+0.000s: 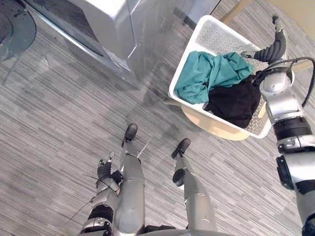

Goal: Pick up the laundry basket with both hands and put the clothes into the washing machine.

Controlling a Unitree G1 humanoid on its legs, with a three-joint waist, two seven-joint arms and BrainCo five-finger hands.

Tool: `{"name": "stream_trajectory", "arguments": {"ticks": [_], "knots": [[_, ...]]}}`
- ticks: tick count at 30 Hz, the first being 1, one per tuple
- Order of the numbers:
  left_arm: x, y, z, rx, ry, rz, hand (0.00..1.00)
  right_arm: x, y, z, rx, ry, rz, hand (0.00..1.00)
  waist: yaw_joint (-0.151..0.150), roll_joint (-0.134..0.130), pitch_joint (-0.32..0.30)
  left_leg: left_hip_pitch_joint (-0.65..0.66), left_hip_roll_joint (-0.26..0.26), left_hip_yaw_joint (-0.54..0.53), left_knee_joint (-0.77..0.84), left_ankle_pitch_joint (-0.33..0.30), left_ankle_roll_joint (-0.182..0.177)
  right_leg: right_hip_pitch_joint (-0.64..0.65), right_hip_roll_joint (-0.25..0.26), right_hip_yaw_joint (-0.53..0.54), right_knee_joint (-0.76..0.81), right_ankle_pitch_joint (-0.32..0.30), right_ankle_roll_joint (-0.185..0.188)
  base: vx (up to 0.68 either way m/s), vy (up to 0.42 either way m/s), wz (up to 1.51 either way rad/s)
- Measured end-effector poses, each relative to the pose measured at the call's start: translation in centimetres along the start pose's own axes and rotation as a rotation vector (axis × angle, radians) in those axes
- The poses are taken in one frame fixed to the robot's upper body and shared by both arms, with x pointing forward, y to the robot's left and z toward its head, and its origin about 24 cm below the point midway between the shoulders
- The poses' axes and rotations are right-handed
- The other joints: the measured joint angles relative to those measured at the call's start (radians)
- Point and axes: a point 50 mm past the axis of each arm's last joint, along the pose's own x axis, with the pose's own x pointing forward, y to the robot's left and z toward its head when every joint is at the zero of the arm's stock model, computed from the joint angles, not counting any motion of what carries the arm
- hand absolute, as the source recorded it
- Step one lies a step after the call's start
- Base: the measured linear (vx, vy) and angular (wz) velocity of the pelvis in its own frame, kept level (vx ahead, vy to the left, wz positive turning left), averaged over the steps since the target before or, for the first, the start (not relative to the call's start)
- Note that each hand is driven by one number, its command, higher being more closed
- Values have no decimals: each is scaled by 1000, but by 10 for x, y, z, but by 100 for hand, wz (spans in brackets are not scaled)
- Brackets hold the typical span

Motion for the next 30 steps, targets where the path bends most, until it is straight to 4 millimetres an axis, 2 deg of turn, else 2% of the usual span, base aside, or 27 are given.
{"name": "stream_trajectory", "arguments": {"ticks": [6,9,13,15,18,23,30], "knots": [[1,13,-2,38,10,39,0,-16,6,22,-56,-155,8,0,-16,-24,16,-1,0,1,2,-1,-1,3,2,3,-8,4,0,0,0,0],[1,15,-1,52,4,44,0,-27,19,26,-84,-202,48,0,-19,-33,24,-2,0,1,5,-2,-2,3,3,5,-8,4,0,0,0,0],[2,17,0,64,3,48,0,-53,52,34,-85,-271,167,0,-19,-38,35,-2,2,2,9,-6,-6,3,6,10,-10,4,0,0,0,0],[3,20,2,70,4,56,0,-71,78,34,-86,-284,295,0,-19,-44,47,-4,3,1,9,-6,-7,3,8,11,-13,4,0,0,0,0],[3,24,1,84,4,67,0,-85,100,32,-97,-280,413,0,-18,-45,49,-11,3,-4,9,-6,-7,3,10,6,-19,4,1,0,23,5],[2,29,-2,90,11,79,0,-87,115,24,-134,-237,491,0,-17,-46,50,-18,3,-10,10,-6,-7,3,12,-2,-25,5,0,3,15,3],[3,32,0,96,2,91,0,-62,118,30,-142,-195,487,0,-20,-51,53,-26,5,-8,16,-8,-9,-5,14,2,-28,7,1,-5,8,-2]]}}
